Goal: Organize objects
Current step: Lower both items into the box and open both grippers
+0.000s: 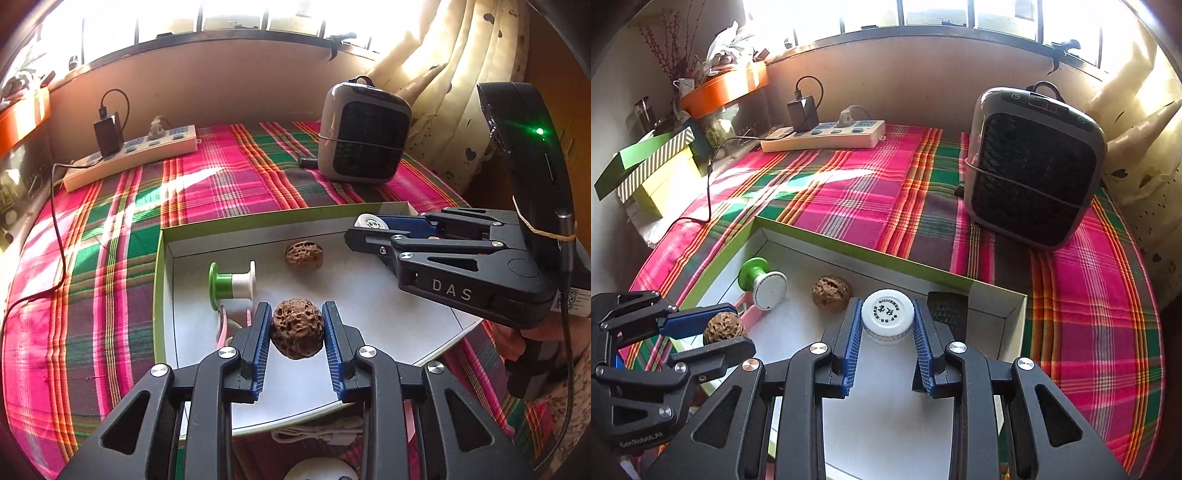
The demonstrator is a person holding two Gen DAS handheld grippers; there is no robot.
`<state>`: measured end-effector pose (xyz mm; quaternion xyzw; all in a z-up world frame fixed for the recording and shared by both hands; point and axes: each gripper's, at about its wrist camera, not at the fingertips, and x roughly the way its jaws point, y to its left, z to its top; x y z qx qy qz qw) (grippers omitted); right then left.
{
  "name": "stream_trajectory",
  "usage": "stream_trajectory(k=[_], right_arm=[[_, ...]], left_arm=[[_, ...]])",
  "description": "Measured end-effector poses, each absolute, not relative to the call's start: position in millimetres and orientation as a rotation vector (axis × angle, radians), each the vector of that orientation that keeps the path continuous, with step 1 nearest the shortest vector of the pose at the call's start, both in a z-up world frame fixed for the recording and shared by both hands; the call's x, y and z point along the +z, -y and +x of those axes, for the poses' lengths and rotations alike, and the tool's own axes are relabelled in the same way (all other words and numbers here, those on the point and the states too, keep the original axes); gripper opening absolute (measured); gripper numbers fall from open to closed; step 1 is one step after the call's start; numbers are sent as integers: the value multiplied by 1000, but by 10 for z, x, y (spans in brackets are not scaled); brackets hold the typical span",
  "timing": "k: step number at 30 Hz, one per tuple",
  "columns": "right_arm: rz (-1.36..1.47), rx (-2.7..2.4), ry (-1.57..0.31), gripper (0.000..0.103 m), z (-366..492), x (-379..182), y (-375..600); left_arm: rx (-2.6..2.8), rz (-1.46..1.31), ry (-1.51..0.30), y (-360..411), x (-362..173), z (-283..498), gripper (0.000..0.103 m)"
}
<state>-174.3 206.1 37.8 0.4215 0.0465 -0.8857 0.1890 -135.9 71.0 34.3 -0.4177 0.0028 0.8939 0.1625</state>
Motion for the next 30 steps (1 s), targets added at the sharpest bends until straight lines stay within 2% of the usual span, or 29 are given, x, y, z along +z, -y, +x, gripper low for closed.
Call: stream_trajectory(k=[30], right_arm=[[1288, -2458, -224, 28, -1980, 195, -1927]], left_arm=[[2521, -1258, -30, -790, 134, -1586, 26]])
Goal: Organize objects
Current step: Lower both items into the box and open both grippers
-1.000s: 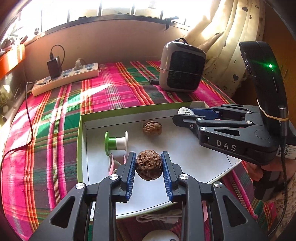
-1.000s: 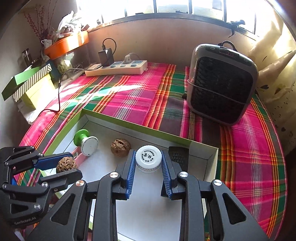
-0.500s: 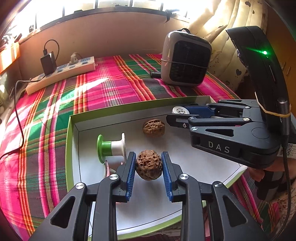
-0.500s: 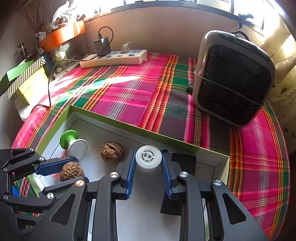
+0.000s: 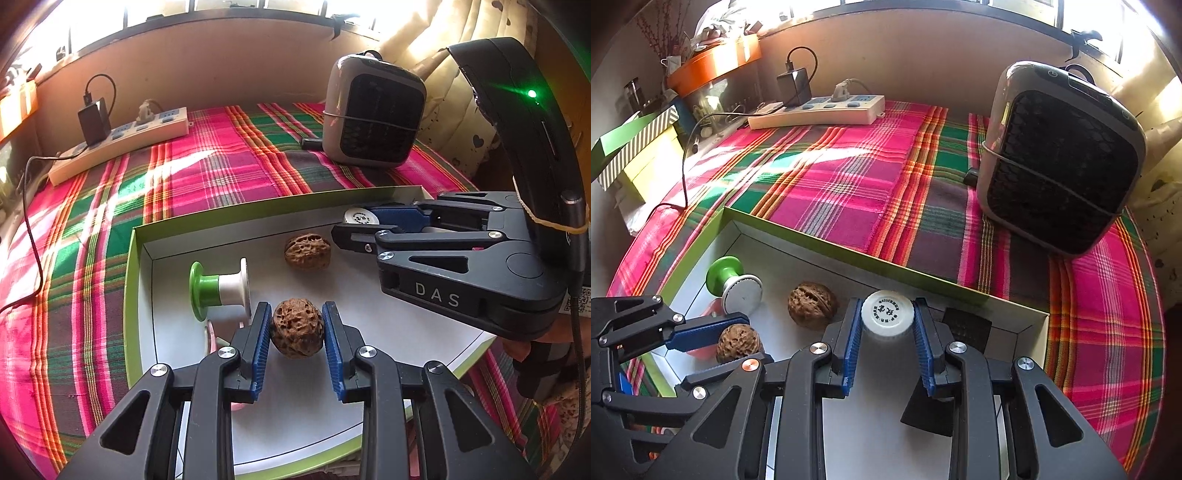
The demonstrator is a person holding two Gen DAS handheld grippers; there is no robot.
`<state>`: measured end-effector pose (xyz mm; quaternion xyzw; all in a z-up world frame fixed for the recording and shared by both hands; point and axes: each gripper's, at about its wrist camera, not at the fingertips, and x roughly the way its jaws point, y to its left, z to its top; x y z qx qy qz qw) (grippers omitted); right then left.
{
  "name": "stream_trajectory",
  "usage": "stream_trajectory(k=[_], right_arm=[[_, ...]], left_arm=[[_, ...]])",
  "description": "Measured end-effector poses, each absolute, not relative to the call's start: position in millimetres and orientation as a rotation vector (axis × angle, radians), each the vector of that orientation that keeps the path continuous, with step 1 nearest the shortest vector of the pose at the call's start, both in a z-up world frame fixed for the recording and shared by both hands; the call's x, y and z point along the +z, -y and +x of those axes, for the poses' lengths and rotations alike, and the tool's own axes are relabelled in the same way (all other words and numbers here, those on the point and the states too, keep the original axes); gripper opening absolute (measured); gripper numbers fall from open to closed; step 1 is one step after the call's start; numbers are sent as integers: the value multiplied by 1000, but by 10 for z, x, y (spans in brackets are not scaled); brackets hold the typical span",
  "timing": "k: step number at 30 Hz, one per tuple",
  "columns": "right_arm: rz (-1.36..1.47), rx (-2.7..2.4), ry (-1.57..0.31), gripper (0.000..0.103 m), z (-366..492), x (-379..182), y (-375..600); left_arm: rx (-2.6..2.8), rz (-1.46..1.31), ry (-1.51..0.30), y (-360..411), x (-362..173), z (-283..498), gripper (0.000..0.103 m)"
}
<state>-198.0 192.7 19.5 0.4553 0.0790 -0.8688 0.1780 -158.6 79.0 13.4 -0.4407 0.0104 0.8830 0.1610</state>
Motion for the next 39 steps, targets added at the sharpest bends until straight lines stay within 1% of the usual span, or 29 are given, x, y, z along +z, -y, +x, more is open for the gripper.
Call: stream_trajectory(k=[18, 20, 22, 25, 29, 34, 39], right_arm=[[1317, -2469, -212, 29, -2004, 156, -1957], [1315, -2473, -207, 30, -2006, 158, -1959], [1316, -2475, -202, 36, -2013, 161, -1962], [1317, -2476, -201, 41, -2010, 161, -1960], [1315, -2482, -186, 42, -1996, 172, -1967], [1291, -2495, -174, 48, -1938, 221, -1978], [1269, -2512, -160, 48, -1855, 281, -1994]], left_arm=[[2529, -1265, -35, -809, 132, -1595, 27], [2530, -1267, -35, -812, 131, -1593, 27], [2531, -1268, -36, -811, 132, -1594, 28], [2531, -1271, -32, -808, 132, -1590, 31], [2533, -1275, -30, -794, 131, -1573, 33], [2539, -1275, -29, -775, 143, -1533, 34], [2560, -1252, -36, -769, 210, -1457, 35]])
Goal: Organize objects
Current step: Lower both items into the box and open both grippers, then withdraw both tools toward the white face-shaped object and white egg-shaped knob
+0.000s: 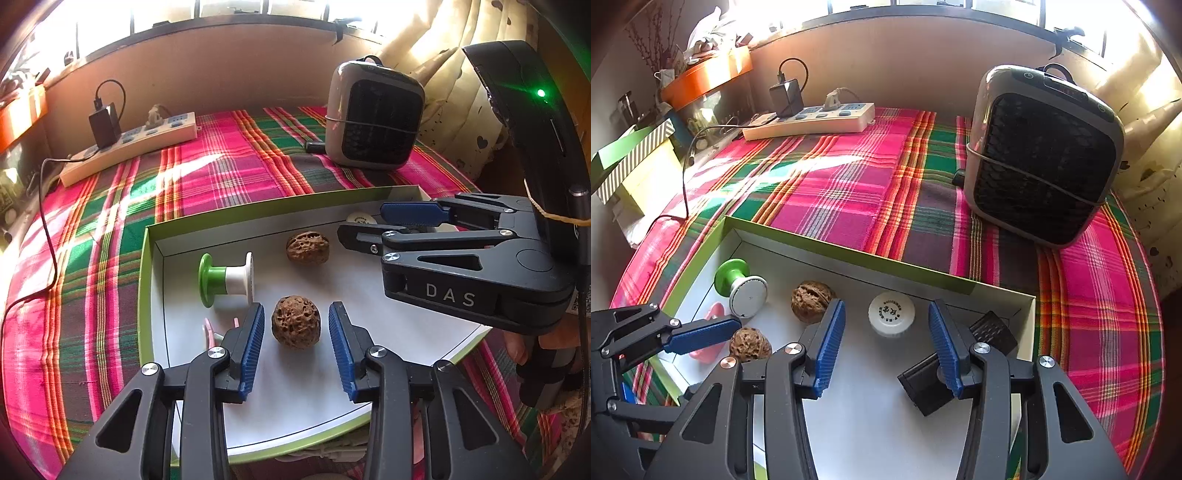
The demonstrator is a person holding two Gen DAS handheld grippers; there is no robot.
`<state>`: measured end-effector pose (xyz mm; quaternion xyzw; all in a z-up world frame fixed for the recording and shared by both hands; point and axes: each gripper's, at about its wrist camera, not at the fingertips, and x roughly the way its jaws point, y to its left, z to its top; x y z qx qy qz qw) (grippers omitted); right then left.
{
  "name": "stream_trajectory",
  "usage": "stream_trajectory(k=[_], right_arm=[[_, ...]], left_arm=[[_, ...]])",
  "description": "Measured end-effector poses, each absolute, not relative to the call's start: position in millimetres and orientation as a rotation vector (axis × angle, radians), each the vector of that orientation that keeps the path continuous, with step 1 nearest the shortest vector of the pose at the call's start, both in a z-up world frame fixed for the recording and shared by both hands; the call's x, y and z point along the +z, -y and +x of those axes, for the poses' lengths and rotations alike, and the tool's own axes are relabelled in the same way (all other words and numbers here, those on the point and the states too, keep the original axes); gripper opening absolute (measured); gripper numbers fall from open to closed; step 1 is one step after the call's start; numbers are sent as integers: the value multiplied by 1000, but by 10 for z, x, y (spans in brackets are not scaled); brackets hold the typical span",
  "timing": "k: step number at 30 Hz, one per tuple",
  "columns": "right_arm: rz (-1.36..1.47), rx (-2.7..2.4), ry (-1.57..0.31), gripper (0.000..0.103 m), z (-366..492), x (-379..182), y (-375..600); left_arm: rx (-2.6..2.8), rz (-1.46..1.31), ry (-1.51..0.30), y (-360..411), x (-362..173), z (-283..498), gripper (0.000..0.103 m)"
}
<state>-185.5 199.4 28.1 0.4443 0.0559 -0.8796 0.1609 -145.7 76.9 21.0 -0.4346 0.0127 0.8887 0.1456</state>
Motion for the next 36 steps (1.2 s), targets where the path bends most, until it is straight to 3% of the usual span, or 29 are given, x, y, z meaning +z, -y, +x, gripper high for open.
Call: stream_trajectory(k=[36], right_arm=[[1117, -2590, -35, 48, -889, 644, -2252]], left_arm=[[2624, -1153, -2, -645, 507, -682, 36]])
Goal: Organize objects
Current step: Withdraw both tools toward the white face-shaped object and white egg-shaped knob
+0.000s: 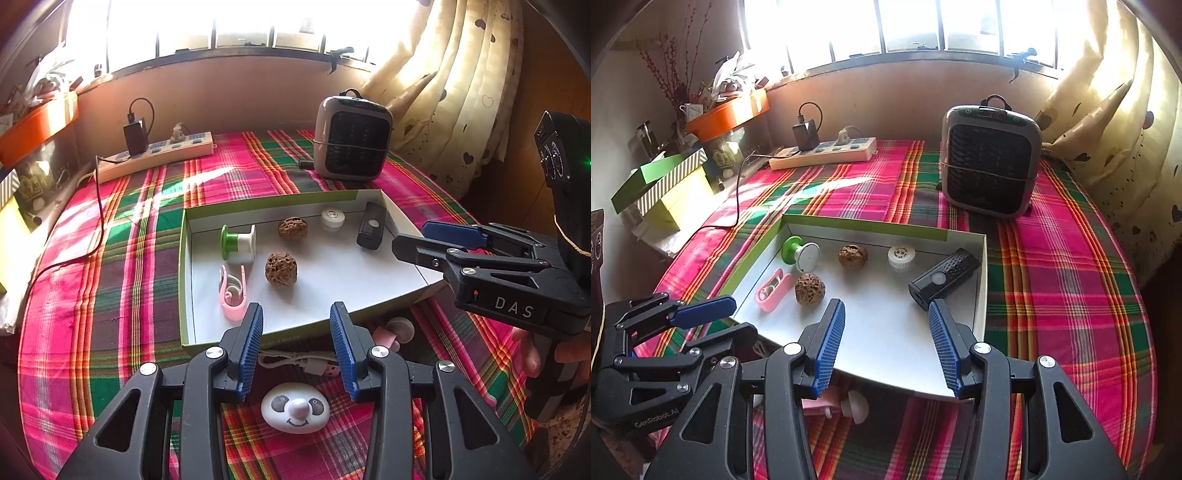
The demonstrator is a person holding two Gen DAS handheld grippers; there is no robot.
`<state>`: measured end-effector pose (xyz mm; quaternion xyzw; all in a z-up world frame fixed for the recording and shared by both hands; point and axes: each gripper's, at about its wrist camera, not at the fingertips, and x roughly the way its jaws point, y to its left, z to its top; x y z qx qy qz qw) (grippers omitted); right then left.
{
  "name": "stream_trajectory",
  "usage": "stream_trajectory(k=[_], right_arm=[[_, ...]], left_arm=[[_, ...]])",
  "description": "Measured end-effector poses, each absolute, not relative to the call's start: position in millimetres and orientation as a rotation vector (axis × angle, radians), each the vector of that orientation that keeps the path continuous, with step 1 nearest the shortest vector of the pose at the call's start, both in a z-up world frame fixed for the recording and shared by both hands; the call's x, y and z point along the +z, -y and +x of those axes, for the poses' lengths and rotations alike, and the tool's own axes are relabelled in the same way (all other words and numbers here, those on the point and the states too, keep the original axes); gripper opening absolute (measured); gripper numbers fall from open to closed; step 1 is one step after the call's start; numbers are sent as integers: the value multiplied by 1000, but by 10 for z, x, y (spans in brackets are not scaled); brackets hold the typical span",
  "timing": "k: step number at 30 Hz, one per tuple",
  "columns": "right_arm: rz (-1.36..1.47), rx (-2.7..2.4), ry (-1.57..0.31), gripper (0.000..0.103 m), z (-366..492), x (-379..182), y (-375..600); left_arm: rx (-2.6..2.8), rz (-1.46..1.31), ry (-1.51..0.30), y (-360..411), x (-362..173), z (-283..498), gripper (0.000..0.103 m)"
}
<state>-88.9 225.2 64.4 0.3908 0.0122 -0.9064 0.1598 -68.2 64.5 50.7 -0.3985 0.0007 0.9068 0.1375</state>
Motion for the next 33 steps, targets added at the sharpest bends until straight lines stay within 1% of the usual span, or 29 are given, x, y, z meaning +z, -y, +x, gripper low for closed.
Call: stream_trajectory(k=[6, 12, 16, 18, 22, 24, 28, 33], right_arm=[[1102, -2592, -31, 48, -702, 666, -2351], [1089, -2611, -84, 48, -498, 811, -2529], [1092, -2613, -193, 48, -334, 965, -2656], [1113, -2613, -277, 48, -252, 998, -2705], [1181, -2581, -347, 49, -191, 851, -2747], [1210, -2565, -336, 49, -200, 709, -2718], [1232, -2515, -222, 49, -263, 487, -2601], [1245, -2484, -173, 49, -336, 321, -2435]], left_arm=[[2627, -1157, 36, -546, 489, -553, 36], [2625, -1162, 95, -410, 468, -468, 39], [2595, -1190, 107, -386, 389, -432, 42], [2582, -1205, 117, -378, 345, -405, 43], [2553, -1235, 136, -381, 249, -394, 45], [2545, -1248, 141, -391, 214, -394, 45], [2532, -1261, 153, -394, 170, -380, 47], [2514, -1292, 164, -387, 85, -388, 47]])
